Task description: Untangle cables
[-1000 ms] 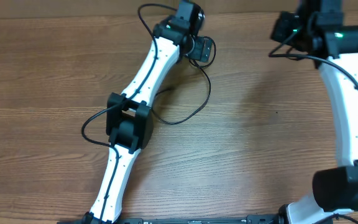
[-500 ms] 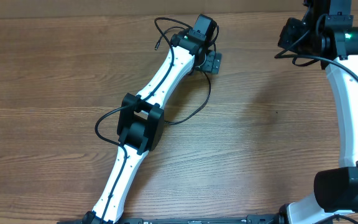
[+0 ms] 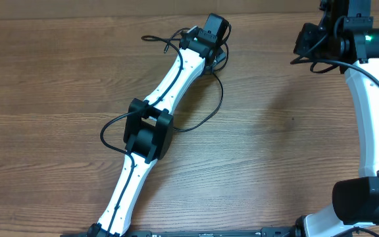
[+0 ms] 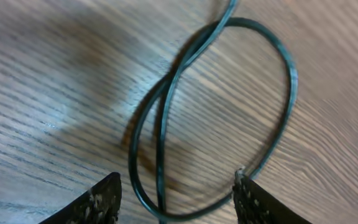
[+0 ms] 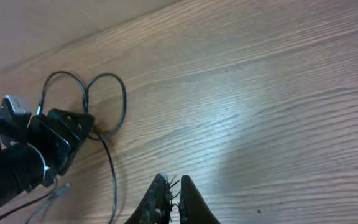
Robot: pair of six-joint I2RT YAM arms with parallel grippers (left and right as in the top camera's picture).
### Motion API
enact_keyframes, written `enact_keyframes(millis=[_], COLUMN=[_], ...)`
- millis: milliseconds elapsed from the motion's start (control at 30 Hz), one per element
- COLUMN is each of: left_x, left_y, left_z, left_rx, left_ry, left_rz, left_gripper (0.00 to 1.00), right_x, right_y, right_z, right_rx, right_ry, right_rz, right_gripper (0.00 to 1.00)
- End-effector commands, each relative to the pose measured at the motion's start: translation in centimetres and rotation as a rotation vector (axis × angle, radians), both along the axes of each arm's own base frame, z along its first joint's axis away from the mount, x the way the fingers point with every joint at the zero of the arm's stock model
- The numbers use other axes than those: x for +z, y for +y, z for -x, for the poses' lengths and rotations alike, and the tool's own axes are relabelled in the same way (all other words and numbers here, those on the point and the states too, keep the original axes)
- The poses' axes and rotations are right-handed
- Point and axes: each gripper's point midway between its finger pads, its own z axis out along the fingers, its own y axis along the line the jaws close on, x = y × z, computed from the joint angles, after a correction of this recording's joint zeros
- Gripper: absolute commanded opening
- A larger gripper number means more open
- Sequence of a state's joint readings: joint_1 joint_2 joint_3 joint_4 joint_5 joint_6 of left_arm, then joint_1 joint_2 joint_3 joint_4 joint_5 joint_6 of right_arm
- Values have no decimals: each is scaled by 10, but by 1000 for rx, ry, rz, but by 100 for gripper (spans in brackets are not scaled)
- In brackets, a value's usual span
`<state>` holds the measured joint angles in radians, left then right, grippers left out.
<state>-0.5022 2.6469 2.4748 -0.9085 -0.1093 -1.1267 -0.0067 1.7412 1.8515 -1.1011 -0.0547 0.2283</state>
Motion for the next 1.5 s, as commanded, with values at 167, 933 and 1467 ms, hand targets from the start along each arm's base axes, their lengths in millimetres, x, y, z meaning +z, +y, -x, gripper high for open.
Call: enact_keyframes(millis=[167,933,1467], left_x=[-56,166,253], left_y=[4,-14,35], left_z=[8,-21,17], left_rx=[69,-606,-983], left_ry=[115,-314,-444], left_rz=[28,306,814], left_gripper=[55,4,4], right_x=[4,0,3], right_y=[-10,-10,38], right_z=[4,6,-10], right_rx=[-16,-15,218], right_ry=[0,18,-50], right_rz=[61,61,-114], right_gripper=[6,6,6])
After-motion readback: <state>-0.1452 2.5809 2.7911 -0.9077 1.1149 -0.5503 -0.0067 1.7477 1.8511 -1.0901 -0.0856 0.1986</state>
